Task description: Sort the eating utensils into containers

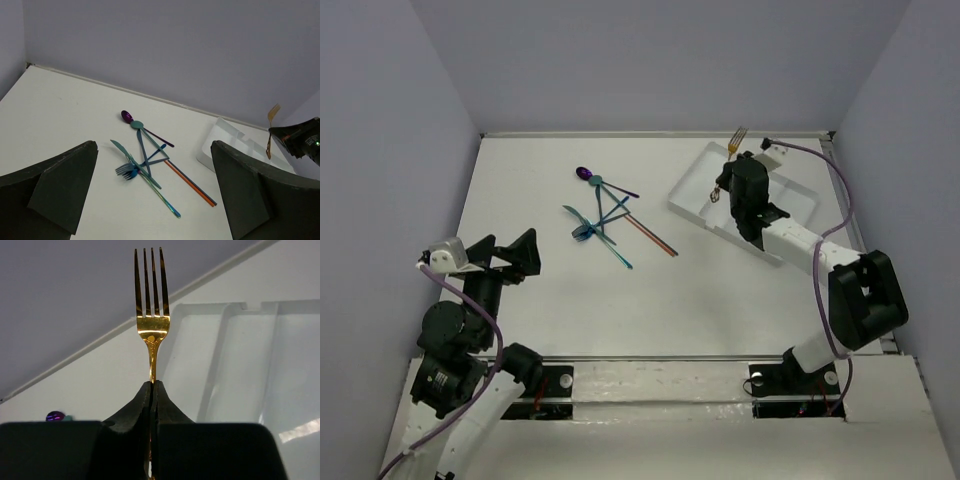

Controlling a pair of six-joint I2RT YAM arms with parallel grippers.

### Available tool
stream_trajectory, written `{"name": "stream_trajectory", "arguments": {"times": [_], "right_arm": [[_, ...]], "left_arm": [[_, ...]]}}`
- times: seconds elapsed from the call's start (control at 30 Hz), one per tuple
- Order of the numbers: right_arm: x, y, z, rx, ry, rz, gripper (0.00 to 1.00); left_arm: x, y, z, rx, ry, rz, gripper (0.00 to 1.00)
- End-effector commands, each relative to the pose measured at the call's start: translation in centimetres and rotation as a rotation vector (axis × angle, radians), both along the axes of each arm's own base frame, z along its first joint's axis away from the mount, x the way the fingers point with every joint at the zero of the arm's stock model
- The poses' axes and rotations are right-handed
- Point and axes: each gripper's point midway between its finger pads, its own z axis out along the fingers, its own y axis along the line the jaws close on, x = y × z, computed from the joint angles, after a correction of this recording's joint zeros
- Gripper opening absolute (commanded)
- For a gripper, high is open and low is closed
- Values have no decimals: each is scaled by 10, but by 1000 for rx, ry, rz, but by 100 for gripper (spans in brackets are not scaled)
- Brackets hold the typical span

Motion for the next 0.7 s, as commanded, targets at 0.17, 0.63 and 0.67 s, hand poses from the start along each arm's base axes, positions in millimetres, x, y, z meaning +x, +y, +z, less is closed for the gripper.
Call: {"name": "stream_trajectory", "arguments": {"times": [0.17, 0.63, 0.67], "right_arm": [[-47, -117, -50, 111, 123, -298, 0], [-78, -195, -121, 90, 325, -430, 0], [-76, -197, -123, 76, 337, -420, 0]], "left_arm": [[-2, -6, 8, -16, -41, -34, 99], [-4, -11, 9, -22, -42, -60, 99], [-4, -10, 9, -23, -43, -59, 99]]}}
